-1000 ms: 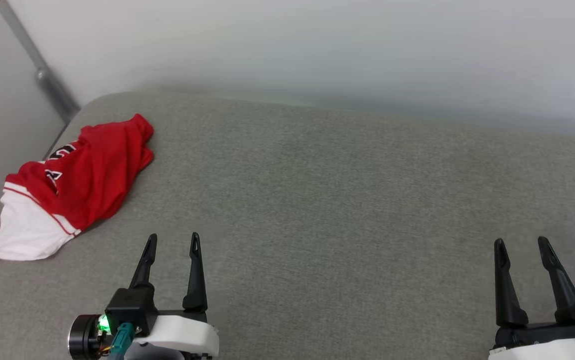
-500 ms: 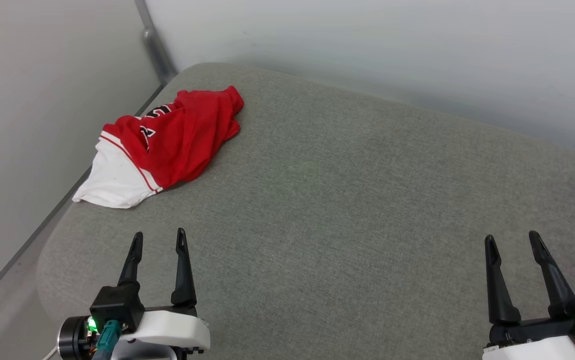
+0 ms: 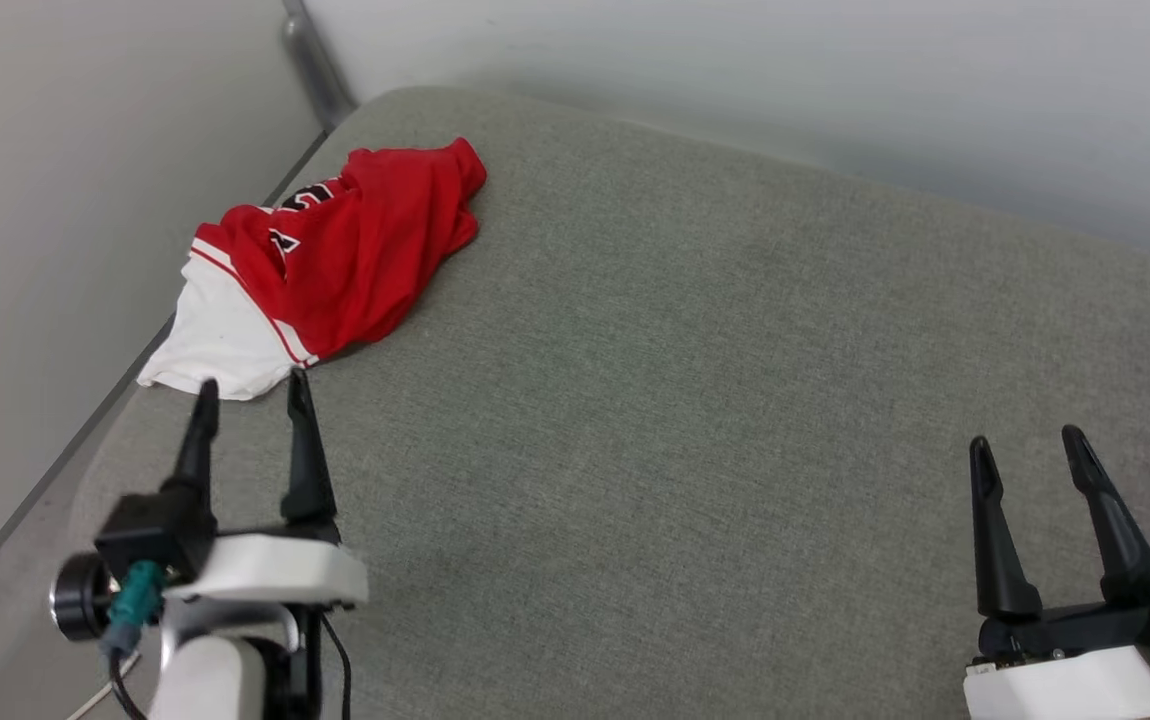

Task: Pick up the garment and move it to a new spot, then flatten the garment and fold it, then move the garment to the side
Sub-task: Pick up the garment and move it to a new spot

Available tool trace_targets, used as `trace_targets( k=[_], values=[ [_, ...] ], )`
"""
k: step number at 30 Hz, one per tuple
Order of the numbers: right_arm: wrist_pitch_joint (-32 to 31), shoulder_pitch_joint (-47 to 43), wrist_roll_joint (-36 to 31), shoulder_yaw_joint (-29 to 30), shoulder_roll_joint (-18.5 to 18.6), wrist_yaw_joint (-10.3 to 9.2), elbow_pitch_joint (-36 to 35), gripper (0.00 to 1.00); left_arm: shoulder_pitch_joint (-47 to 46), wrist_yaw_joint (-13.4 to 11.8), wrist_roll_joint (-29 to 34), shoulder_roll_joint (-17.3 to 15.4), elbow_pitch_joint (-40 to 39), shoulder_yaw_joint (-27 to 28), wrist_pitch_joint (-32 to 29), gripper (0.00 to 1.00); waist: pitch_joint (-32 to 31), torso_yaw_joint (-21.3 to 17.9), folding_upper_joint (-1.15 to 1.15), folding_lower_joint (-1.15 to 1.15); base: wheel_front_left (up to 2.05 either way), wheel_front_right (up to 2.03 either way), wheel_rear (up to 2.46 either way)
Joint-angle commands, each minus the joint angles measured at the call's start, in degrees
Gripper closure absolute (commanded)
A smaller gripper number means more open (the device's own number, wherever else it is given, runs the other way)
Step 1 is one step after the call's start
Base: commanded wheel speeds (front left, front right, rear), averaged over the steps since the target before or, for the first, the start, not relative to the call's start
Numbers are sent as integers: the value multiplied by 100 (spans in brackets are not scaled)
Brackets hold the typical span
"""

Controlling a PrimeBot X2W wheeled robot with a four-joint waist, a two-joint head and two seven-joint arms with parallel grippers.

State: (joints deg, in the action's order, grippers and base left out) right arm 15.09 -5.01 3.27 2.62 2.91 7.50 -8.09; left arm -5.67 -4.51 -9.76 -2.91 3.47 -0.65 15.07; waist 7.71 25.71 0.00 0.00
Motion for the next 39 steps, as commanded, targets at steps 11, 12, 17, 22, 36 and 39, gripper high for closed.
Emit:
trace_targets(
  k=[11, 12, 17, 22, 36, 39],
  values=[
    [12, 697, -543, 23, -4, -2, -333, 0, -2491, 715, 19, -522, 422, 1595, 16, 0, 1346, -486, 0, 0, 0, 0, 0],
    [12, 757, -588, 41, -4, -2, -366, 0, -2660, 765, 12, -548, 439, 1690, 15, 0, 1461, -526, 0, 0, 0, 0, 0],
    [12, 957, -767, 23, -1, -2, -528, 0, -3428, 971, 73, -1083, 812, 1987, 15, 0, 1919, -705, 0, 0, 0, 0, 0],
    [12, 1041, -835, 39, 64, -2, -665, 0, -4101, 1149, -177, -1831, 1797, 1902, -93, 0, 2203, -832, 0, 0, 0, 0, 0],
    [12, 1287, -908, -19, 264, -2, -1007, 0, -5165, 1186, -2202, -3705, 2983, 67, -2833, 0, 2861, -1126, 0, 0, 0, 0, 0],
    [12, 1347, -923, -38, 291, -2, -1055, 0, -5266, 1187, -2609, -3990, 3084, -284, -3497, 0, 2996, -1190, 0, 0, 0, 0, 0]
  ],
)
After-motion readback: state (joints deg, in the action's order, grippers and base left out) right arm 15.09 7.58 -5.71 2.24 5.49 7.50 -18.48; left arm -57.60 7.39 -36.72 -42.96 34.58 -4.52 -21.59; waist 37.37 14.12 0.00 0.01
